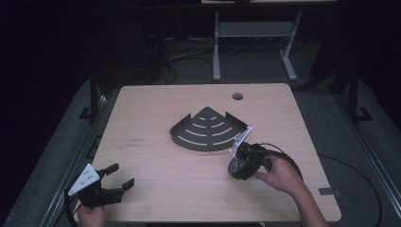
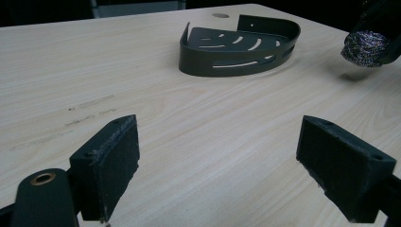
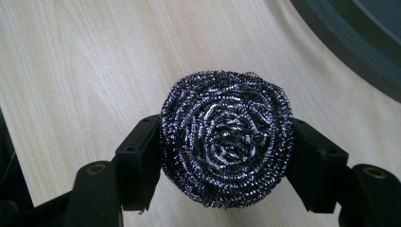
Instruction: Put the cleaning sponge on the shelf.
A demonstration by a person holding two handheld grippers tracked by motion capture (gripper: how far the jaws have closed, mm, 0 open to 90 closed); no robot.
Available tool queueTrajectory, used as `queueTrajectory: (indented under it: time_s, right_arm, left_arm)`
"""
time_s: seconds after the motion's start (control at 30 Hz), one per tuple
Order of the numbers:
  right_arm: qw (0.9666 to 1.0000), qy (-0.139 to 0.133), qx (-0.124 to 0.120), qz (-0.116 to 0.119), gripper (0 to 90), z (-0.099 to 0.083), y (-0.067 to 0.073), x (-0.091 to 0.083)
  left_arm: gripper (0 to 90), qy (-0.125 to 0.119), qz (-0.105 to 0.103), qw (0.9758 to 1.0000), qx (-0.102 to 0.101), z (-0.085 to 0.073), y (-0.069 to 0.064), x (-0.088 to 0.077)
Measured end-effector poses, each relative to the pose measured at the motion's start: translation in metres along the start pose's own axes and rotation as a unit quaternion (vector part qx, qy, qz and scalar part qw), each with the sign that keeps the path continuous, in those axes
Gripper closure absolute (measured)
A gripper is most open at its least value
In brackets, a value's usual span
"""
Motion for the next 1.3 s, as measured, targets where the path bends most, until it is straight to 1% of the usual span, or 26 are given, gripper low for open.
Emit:
queueTrajectory:
  time_s: [0.1,0.27,0.53,0.6,0.73,0.93,1.0,1.1,1.3]
  right_arm:
    - [1.0,0.001,0.0,0.0,33.4,0.002,-0.001,-0.001]
    - [1.0,-0.003,0.002,0.006,33.4,0.006,-0.004,-0.005]
    - [1.0,-0.001,0.0,0.007,33.4,0.011,-0.009,-0.007]
    - [0.9999,-0.003,0.001,0.012,33.4,0.013,-0.011,-0.009]
    - [0.9999,0.001,0.001,0.01,33.4,0.016,-0.014,-0.01]
    - [1.0,0.004,-0.003,0.008,33.4,0.024,-0.017,-0.015]
    - [0.9999,0.006,-0.007,0.006,33.4,0.028,-0.018,-0.017]
    - [0.9999,0.005,-0.006,0.009,33.4,0.031,-0.019,-0.018]
    - [0.9999,0.011,-0.009,0.005,33.4,0.038,-0.023,-0.02]
  left_arm:
    - [13.3,0.0,0.0,1.0,0.001,0.0,0.0,0.0]
    - [13.3,0.0,-0.001,1.0,0.0,0.0,0.0,-0.001]
    - [13.3,-0.001,0.0,1.0,0.0,0.0,0.001,-0.001]
    - [13.2,-0.001,-0.001,1.0,-0.001,0.0,0.0,-0.001]
    - [13.3,0.0,-0.002,1.0,0.0,0.0,0.0,-0.001]
    - [13.3,-0.001,-0.001,1.0,-0.001,0.0,0.001,-0.001]
    - [13.3,-0.002,-0.001,1.0,-0.002,0.0,0.001,-0.001]
    - [13.3,-0.001,-0.001,1.0,-0.001,0.0,0.001,-0.001]
    - [13.3,-0.002,-0.004,1.0,-0.003,0.001,0.0,0.0]
Point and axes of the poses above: each handheld gripper's, and its own axes: x roughly forward along the jaws, z roughly out of its top, y roughly to its left, the point moved 8 cm from there along x, roughly forward along the jaws, and after that the axes turned 8 degrees about y, right-handed, at the moved point
